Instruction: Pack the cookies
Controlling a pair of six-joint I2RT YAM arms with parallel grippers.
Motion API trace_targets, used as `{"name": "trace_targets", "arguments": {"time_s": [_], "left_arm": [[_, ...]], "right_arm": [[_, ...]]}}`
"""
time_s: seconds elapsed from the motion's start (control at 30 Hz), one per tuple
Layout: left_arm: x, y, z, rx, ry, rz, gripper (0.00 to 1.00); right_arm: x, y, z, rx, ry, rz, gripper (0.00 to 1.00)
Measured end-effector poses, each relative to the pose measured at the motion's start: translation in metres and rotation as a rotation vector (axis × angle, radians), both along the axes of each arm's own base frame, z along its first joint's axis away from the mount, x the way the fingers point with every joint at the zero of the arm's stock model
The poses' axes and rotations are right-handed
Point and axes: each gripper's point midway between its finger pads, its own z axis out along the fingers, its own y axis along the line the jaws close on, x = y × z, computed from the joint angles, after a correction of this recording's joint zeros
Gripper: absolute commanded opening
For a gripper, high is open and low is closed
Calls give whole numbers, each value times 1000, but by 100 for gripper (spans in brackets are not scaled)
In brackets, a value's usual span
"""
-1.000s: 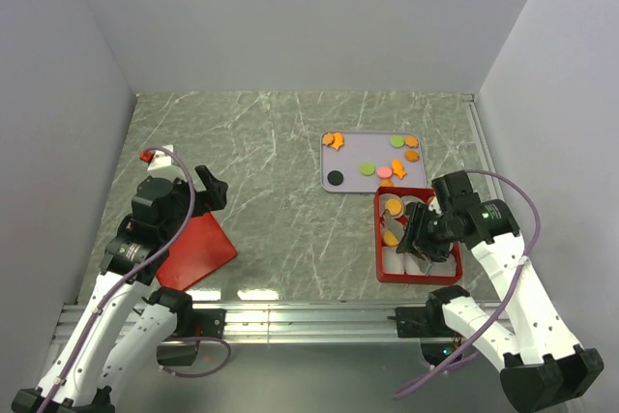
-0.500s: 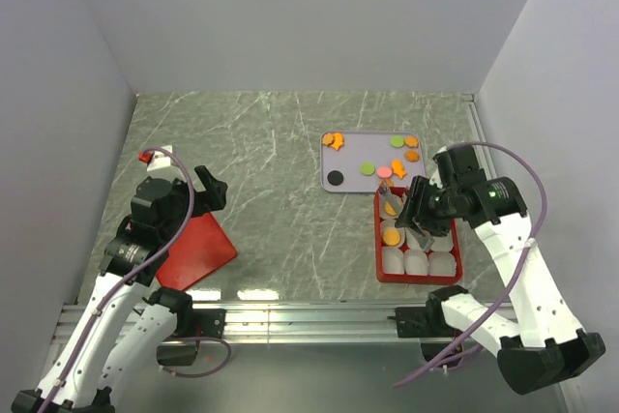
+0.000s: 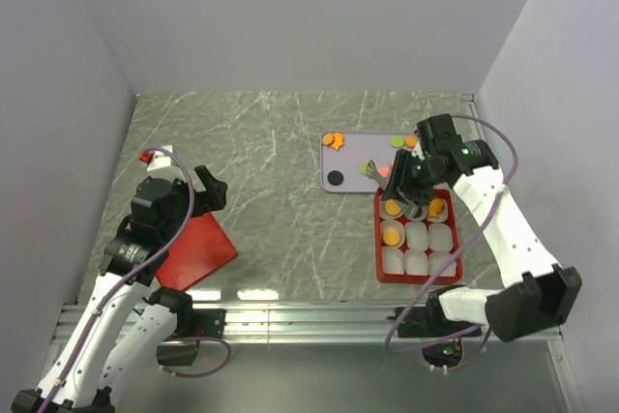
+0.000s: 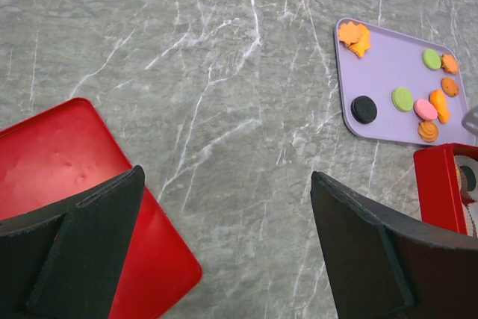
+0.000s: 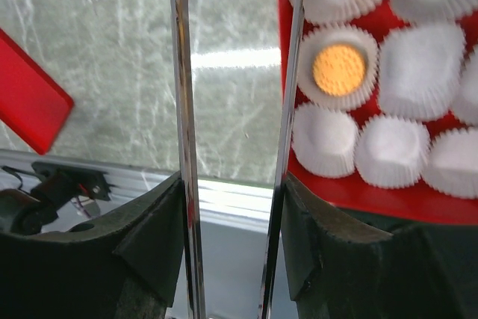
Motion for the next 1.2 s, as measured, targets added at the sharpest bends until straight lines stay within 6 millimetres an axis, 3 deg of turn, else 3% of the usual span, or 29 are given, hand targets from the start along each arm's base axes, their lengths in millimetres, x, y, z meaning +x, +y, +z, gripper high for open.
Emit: {"name": "trace_targets", "arguments": {"time_s": [0.27,0.4,1.2], "left_arm": [[1,0,-1,2,5,0,99],[1,0,-2,3,9,0,99],[2,-1,-5,6,20,-1,99]], "right_arm": [[51,8,-4,-28,-8,24,54],[67,6,-11,-67,-3,33,54],[84,11,-65,-145,149,59,55]]}}
